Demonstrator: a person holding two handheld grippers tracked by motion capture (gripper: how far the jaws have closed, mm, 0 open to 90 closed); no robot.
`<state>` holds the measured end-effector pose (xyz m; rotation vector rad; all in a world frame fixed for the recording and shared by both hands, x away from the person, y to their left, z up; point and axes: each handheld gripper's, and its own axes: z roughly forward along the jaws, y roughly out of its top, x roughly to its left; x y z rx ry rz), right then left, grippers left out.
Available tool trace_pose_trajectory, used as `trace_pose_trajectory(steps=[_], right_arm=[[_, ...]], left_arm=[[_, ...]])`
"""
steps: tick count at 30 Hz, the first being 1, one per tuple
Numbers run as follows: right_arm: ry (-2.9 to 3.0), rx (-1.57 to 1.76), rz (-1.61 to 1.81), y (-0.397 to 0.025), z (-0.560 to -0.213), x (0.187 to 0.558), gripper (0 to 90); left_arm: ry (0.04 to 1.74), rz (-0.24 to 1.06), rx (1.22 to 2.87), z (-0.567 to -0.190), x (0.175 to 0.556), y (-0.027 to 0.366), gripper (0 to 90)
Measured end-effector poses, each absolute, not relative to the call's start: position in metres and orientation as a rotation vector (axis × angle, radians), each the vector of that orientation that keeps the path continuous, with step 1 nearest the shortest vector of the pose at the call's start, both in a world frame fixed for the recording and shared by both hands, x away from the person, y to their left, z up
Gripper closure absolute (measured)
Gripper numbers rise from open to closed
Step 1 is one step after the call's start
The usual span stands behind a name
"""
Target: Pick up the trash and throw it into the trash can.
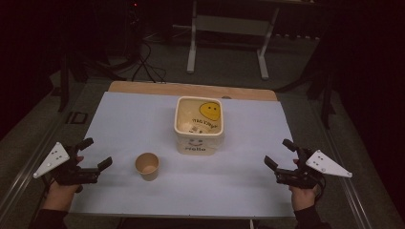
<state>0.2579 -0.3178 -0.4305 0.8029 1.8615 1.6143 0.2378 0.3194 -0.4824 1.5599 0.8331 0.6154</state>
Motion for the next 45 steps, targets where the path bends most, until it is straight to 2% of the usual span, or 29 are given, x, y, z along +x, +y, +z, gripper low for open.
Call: trace_pose_trajectory(steps=[17, 21, 45], right_arm=[[1.872, 0.797, 1.607, -0.317, -0.43, 0.257, 9.9], [1.878, 0.787, 1.607, -0.317, -0.431, 0.256, 10.0], [1.899, 0.77, 1.592, -0.314, -0.432, 0.256, 10.0]], left_arm=[[0.84, 0.515, 1.592, -0.48, 0.241, 0.323, 0.7], [0.883, 0.384, 1.605, -0.472, 0.242, 0.323, 0.7], [0.769, 0.267, 1.855, -0.425, 0.261, 0.323, 0.7]])
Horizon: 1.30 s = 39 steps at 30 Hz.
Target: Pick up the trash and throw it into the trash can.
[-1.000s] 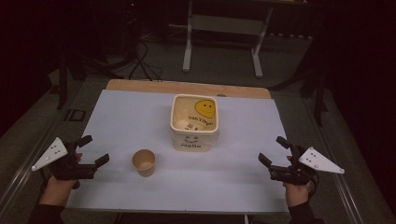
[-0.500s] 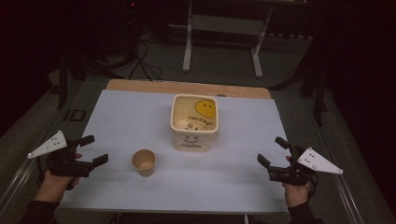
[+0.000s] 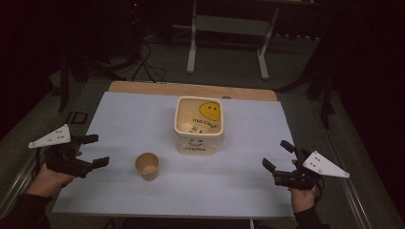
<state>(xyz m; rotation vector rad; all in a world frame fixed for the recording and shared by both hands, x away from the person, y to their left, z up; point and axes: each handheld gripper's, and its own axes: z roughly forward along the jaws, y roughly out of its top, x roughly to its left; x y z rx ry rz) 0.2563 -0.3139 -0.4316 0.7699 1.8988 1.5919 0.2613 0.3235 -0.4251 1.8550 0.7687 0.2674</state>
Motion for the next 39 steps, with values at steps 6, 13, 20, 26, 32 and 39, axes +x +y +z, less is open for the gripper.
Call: trace_pose_trajectory(steps=[6, 13, 20, 26, 32, 39], right_arm=[[1.904, 0.766, 1.598, -0.314, -0.432, 0.256, 10.0], [1.909, 0.765, 1.593, -0.313, -0.432, 0.256, 10.0], [1.914, 0.757, 1.594, -0.312, -0.432, 0.256, 10.0], [1.919, 0.757, 1.592, -0.312, -0.432, 0.257, 10.0], [1.936, 0.753, 1.591, -0.31, -0.433, 0.257, 10.0], [1.937, 0.751, 1.588, -0.31, -0.433, 0.257, 10.0]], left_arm=[[0.728, 0.223, 1.948, -0.413, 0.266, 0.317, 0.7], [0.686, 0.189, 2.073, -0.404, 0.269, 0.306, 0.7], [0.674, 0.185, 2.154, -0.397, 0.273, 0.298, 0.7], [0.65, 0.185, 2.227, -0.393, 0.275, 0.286, 0.7], [0.613, 0.149, 2.316, -0.39, 0.282, 0.274, 0.7], [0.586, 0.11, 2.394, -0.391, 0.287, 0.26, 0.7]])
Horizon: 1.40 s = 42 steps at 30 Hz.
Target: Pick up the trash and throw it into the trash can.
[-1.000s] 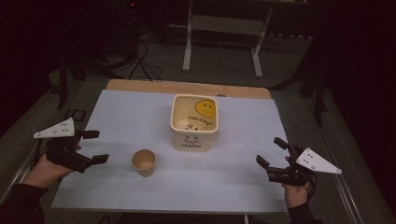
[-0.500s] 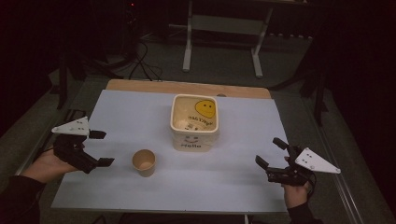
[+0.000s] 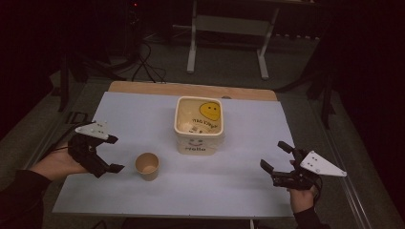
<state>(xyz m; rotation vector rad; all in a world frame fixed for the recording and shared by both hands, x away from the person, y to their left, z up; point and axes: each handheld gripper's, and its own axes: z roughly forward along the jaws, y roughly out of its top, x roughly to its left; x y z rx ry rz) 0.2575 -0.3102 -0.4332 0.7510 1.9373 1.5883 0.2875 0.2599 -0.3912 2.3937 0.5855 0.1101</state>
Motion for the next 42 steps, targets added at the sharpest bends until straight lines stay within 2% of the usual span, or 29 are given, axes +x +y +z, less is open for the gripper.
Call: trace_pose_trajectory(steps=[10, 42], right_arm=[[1.95, 0.753, 1.584, -0.309, -0.434, 0.258, 10.1], [1.988, 0.749, 1.573, -0.308, -0.436, 0.26, 10.2]], left_arm=[[0.527, 0.072, 2.526, -0.393, 0.291, 0.235, 0.7], [0.425, 0.048, 2.777, -0.421, 0.315, 0.173, 0.6]])
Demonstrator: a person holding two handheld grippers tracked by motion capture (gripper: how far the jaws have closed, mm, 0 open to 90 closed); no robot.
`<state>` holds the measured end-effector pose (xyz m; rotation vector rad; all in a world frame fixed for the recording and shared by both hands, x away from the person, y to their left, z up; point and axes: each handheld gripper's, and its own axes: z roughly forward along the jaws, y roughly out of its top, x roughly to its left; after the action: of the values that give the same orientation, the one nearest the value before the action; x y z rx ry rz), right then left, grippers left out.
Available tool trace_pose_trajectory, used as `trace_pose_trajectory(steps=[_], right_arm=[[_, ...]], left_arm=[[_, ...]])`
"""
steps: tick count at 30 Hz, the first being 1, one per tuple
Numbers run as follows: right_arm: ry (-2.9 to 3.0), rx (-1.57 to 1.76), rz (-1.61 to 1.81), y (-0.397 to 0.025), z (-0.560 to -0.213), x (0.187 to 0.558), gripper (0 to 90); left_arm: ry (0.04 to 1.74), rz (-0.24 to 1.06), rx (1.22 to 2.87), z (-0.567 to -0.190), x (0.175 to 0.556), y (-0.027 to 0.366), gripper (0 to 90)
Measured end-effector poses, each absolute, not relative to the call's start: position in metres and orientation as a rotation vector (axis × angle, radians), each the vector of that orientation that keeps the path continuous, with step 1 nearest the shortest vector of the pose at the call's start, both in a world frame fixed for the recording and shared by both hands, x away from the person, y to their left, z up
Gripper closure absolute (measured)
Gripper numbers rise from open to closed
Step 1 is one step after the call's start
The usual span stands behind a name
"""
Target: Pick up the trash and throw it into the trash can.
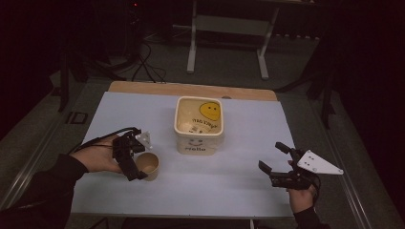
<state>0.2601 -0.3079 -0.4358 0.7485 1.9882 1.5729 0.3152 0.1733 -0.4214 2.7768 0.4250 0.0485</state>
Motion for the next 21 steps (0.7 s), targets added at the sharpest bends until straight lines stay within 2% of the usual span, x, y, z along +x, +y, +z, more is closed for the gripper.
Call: trace_pose_trajectory(steps=[14, 21], right_arm=[[1.997, 0.748, 1.573, -0.308, -0.436, 0.26, 10.2], [1.998, 0.748, 1.57, -0.308, -0.437, 0.26, 10.2]], left_arm=[[0.39, -0.011, 2.88, -0.432, 0.325, 0.159, 0.8], [0.389, -0.03, 2.904, -0.438, 0.329, 0.159, 4.1]])
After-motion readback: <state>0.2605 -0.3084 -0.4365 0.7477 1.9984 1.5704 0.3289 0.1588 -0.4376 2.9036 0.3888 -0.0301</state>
